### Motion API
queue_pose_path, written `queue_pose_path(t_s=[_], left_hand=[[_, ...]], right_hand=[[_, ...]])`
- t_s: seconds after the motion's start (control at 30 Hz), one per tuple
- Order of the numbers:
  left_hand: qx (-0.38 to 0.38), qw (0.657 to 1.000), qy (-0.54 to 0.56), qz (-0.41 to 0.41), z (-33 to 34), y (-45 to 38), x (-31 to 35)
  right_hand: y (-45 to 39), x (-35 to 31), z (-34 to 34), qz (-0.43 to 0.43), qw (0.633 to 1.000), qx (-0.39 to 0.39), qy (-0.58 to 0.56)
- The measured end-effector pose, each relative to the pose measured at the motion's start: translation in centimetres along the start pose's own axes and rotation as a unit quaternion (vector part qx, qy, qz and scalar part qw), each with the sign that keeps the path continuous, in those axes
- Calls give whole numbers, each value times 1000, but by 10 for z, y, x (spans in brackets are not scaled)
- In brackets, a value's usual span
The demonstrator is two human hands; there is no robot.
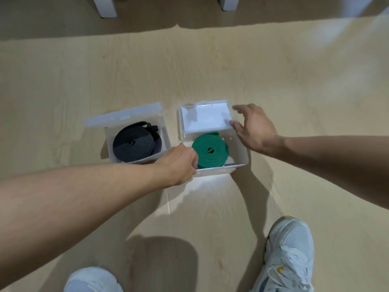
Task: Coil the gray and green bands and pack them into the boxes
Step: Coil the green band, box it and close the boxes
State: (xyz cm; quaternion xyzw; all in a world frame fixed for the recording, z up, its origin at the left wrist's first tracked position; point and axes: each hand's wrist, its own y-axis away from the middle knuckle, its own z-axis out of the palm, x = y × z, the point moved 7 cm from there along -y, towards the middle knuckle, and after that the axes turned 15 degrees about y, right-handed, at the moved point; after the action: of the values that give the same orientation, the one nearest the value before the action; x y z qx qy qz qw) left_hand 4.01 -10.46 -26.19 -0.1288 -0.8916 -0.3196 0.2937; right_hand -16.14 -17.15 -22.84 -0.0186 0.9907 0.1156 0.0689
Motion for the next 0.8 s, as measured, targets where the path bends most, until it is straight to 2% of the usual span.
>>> queue_pose_path(t_s=[0.07,0.13,0.17,0.3,0.4,0.47,0.57,0.67,0.73,0.8], left_hand=[[11,1000,3,-2,-4,0,-2],[21,1000,12,-11,-10,-1,-6],[23,1000,16,-14,-11,-2,-7],[24,1000,10,-9,-12,-5,-7],[40,999,-7,7,-15,-6,-7],[47,995,-63,55,-17,-4,-1],[70,968,-149,187,-20,9,20],[112,932,-123,322,-21,30,41],[122,934,-95,323,-22,36,44],[122,959,-68,246,-23,34,39]], right_hand=[[-18,15,16,80,988,-96,-88],[-27,21,40,150,946,-190,-217],[-30,23,47,175,925,-207,-267],[-37,23,37,240,867,-139,-414],[-39,23,13,239,851,-96,-457],[-41,29,0,244,847,-78,-466],[-41,32,-9,203,875,-113,-426],[-34,27,-14,109,936,-130,-309],[-28,18,-17,42,974,-108,-196],[-19,3,-18,-31,991,-84,-98]])
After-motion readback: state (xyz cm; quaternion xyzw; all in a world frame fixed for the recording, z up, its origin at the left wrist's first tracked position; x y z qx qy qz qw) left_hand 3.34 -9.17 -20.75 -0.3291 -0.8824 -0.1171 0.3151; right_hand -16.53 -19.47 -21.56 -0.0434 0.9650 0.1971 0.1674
